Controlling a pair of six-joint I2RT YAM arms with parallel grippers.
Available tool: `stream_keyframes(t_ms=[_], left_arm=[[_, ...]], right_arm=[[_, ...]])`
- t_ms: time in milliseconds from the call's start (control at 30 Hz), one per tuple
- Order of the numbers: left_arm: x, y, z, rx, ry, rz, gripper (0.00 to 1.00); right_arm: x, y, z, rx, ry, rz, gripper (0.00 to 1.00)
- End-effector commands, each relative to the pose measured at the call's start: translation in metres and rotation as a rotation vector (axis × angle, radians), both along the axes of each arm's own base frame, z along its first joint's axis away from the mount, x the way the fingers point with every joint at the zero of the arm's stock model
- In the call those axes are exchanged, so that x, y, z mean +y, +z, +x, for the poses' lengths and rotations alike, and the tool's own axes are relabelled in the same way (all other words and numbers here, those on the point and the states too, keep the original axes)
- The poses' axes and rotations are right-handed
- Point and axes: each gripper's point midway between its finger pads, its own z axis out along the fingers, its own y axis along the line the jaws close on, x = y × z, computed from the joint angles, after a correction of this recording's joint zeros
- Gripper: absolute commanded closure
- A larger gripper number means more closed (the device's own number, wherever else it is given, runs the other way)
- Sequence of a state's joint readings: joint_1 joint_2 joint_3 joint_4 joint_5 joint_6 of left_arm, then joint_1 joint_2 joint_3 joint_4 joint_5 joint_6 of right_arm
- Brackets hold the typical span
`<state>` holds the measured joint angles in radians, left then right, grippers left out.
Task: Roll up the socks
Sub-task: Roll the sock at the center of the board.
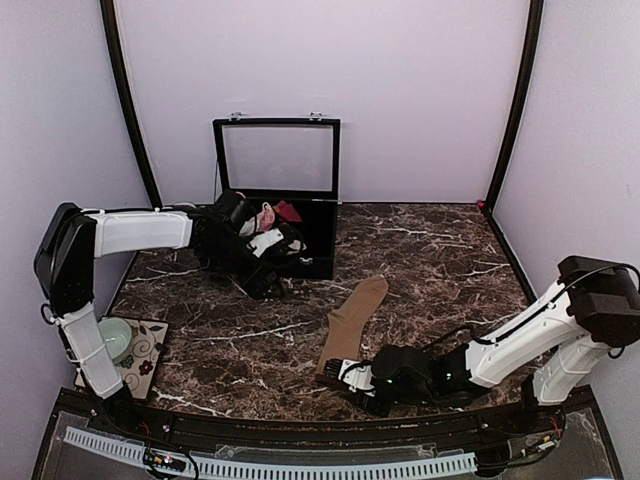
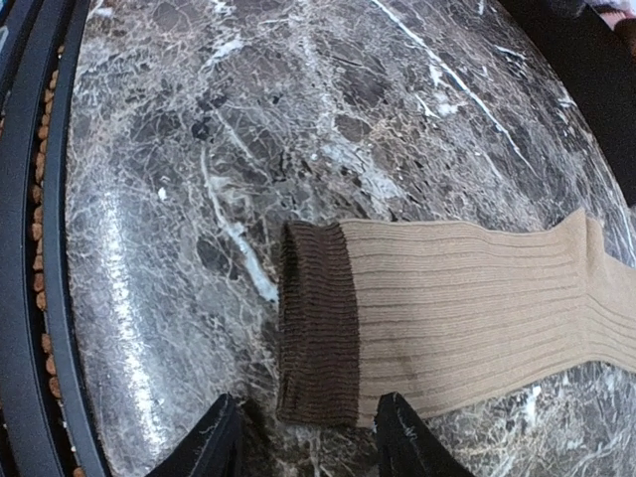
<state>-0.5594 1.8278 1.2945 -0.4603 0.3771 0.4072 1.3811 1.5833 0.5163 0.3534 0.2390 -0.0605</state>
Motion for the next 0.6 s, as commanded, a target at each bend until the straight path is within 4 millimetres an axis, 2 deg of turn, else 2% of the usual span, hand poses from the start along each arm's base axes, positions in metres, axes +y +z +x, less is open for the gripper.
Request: stream_keyframes(t_ms=[0, 167, 233, 333, 367, 433, 500, 567], left_arm=[[0.032, 0.063, 0.04, -0.104, 0.206, -0.169, 0.01], [0.04, 0.058, 0.036, -0.016, 0.145, -0.173, 0.01], [0.044, 0.063, 0.035, -0.081, 0.132, -0.169, 0.01], [0.056, 0.084, 0.039, -0.256, 0.161, -0.175, 0.01], [0.063, 0.091, 0.042, -0.315, 0.197, -0.177, 0.01], [0.088, 0.089, 0.059, -0.403, 0.331, -0.098, 0.01], [0.098, 0.081, 0.06, -0.365, 0.327, -0.094, 0.01], [0.092, 0.079, 0.045, -0.274, 0.222, -0.145, 0.01]], right_arm=[[0.02, 0.007, 0.001, -0.035, 0.042, 0.03, 0.58], [0.02, -0.001, 0.006, -0.015, 0.021, 0.031, 0.66], [0.018, -0.006, 0.009, 0.014, -0.002, 0.031, 0.7], [0.014, -0.016, 0.006, 0.066, -0.013, 0.024, 0.76], [0.012, -0.02, 0.005, 0.084, -0.015, 0.016, 0.78], [0.009, -0.026, 0.002, 0.115, -0.016, 0.003, 0.83], [0.009, -0.03, 0.002, 0.152, -0.024, -0.002, 0.9], [0.009, -0.032, 0.001, 0.197, -0.027, -0.004, 0.98]])
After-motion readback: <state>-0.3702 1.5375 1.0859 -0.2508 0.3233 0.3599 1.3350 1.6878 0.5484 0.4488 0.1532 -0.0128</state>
